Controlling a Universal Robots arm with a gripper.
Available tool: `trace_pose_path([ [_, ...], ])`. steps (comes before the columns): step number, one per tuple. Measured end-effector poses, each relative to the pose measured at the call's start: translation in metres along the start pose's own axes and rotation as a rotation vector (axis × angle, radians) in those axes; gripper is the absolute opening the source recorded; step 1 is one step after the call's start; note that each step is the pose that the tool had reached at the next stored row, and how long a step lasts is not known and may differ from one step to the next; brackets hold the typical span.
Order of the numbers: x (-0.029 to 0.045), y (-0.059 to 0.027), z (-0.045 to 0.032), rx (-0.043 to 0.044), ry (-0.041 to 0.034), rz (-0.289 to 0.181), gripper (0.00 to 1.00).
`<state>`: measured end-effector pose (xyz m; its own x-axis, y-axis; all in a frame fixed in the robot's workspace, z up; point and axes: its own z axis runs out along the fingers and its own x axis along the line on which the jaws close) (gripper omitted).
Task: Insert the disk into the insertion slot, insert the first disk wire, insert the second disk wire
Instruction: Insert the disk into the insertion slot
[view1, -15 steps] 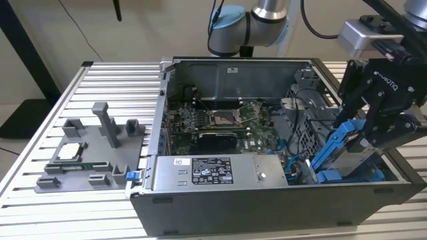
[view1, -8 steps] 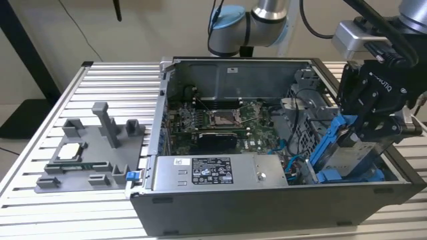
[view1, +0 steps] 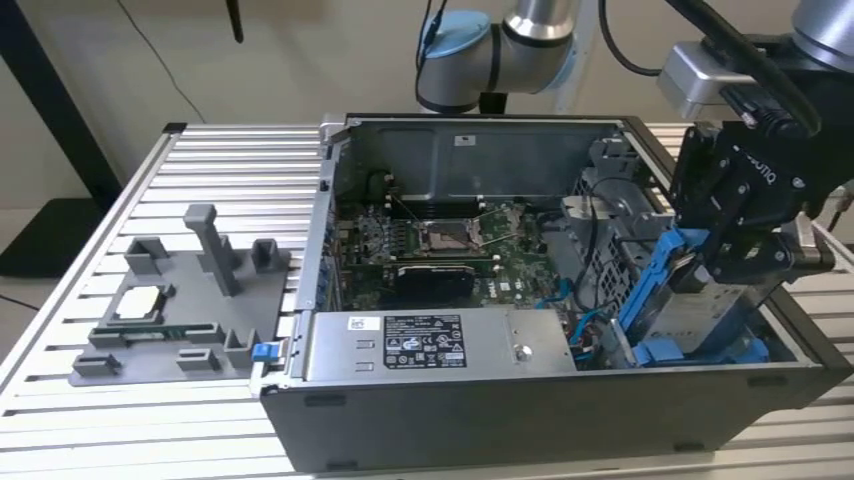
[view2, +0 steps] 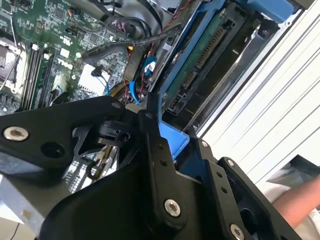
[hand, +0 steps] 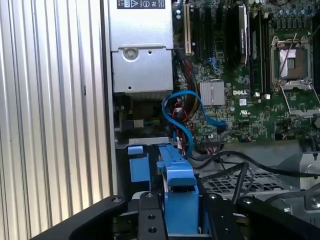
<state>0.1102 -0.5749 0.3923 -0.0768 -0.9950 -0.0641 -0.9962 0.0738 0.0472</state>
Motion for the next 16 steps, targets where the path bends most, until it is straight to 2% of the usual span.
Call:
trace_pose_path([
  [8, -0.0015, 0.0011, -0.0230, -0.0010, -0.0012, 0.000, 1.00],
  [11, -0.0042, 0.0012, -0.0233, -0.0009, -0.0015, 0.000, 1.00],
  [14, -0.0134, 0.0019, -0.0227, -0.0007, -0.0013, 0.000, 1.00],
  [16, -0.0169, 0.0022, -0.0226, -0.0007, -0.0011, 0.000, 1.00],
])
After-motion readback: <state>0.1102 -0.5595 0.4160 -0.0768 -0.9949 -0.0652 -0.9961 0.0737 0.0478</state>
